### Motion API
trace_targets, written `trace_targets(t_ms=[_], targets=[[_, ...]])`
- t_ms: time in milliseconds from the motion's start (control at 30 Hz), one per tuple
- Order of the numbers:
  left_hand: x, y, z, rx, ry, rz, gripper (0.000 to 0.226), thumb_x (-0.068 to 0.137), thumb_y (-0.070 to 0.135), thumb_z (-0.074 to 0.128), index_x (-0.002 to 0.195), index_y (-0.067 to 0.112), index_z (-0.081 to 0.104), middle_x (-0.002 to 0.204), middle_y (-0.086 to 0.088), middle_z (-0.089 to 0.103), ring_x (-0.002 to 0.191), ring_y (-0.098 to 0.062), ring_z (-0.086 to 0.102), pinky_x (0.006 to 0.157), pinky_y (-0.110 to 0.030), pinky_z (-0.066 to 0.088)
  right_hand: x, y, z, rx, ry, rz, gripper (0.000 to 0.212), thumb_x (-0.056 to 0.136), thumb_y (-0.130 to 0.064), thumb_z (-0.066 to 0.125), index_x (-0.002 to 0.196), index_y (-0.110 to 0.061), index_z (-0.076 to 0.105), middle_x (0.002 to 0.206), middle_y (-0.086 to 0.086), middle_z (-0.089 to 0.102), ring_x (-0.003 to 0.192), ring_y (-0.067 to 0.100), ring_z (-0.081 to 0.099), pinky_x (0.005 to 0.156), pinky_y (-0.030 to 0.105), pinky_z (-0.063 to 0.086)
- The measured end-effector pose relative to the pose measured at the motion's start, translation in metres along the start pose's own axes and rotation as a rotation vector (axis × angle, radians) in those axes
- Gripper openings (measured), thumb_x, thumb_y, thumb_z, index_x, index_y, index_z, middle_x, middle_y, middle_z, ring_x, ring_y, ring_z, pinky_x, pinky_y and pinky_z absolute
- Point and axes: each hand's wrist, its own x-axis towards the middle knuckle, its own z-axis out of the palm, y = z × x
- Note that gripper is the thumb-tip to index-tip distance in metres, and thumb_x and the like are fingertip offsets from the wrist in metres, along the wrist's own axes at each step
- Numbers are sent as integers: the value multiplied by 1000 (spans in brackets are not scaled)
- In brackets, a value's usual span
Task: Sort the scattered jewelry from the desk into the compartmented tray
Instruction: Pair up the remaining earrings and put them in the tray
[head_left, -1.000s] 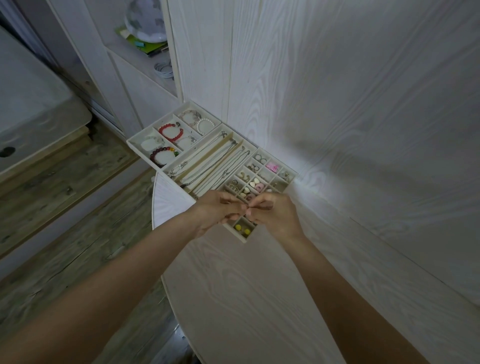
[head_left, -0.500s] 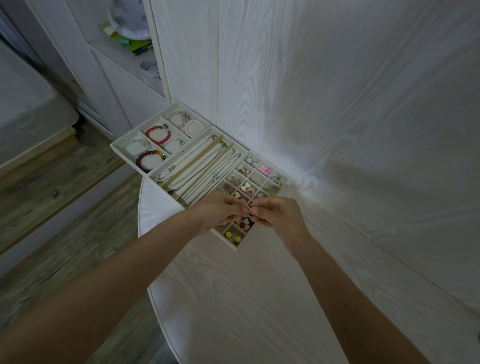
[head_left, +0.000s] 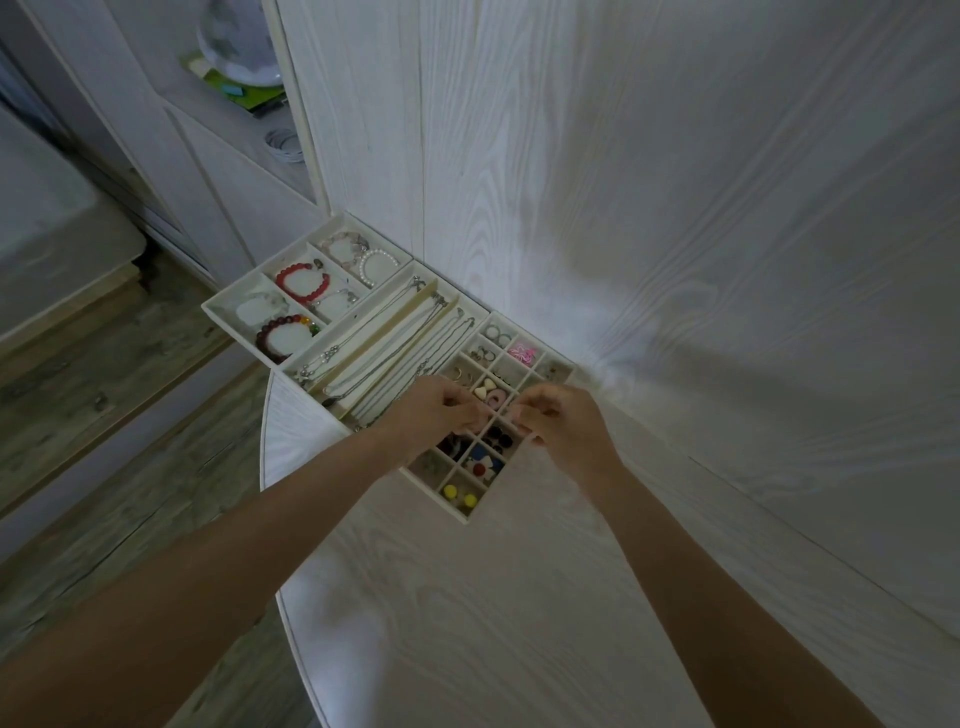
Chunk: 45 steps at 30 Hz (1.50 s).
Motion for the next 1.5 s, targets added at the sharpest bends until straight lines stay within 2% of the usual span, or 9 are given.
trace_targets(t_ms=[200,267,367,467,600,733,967,1200,1500], targets=[[28,-5,-8,184,203,-26,23,97,19,49,96,5,67,63,5,49,47,-5,40,38,-8,33,54,9,-16,-352,84,-225,5,85,-4,65,87,-5,69,81,0,61,68,-4,50,70,1,40],[35,-4,-11,225,234,-21,21,96,19,50,107,10,65,76,3,55,52,-3,46,38,-5,36,72,12,-16,-435,78,-249,4,84,-7,67,87,-7,69,83,1,62,69,-1,50,72,6,41],[44,-4,-15,271,264,-24,31,95,19,54,124,11,58,71,-3,57,49,-2,44,39,-8,38,91,16,-9,-609,26,-262,5,86,-11,65,88,-9,69,90,2,62,76,7,53,73,16,40],[50,-5,-18,279,269,-47,38,93,15,56,130,9,53,83,-13,64,52,-5,47,53,-13,44,97,18,-3,-777,47,-312,10,91,-16,59,89,-12,68,94,1,59,80,13,54,69,22,41],[54,-4,-20,338,258,-32,40,93,14,56,132,10,52,113,-19,64,76,-18,62,66,-16,43,99,16,0,-834,77,-383,12,91,-19,59,89,-15,69,93,0,58,78,13,53,69,26,45],[59,-5,-18,358,243,-61,40,93,15,56,132,11,53,117,-20,62,98,-29,63,74,-23,45,102,18,2,-879,63,-424,13,90,-17,59,90,-14,71,95,2,61,82,18,59,69,29,50],[61,-6,-18,377,242,-57,39,93,13,56,132,10,53,118,-18,63,98,-28,64,79,-25,48,100,24,5,-905,83,-459,12,88,-19,62,91,-14,72,95,2,62,83,19,59,71,31,51],[62,-6,-18,382,235,-61,40,92,13,57,132,10,53,118,-16,64,77,-17,59,72,-22,48,100,31,12,-972,174,-510,8,68,-8,79,71,-12,73,72,4,62,60,18,58,50,29,52],[62,-6,-19,392,222,-54,41,92,14,57,133,11,52,119,-17,63,70,-11,52,68,-20,46,99,38,12,-898,244,-613,14,64,-3,80,74,-11,74,73,3,62,59,16,58,48,23,49]])
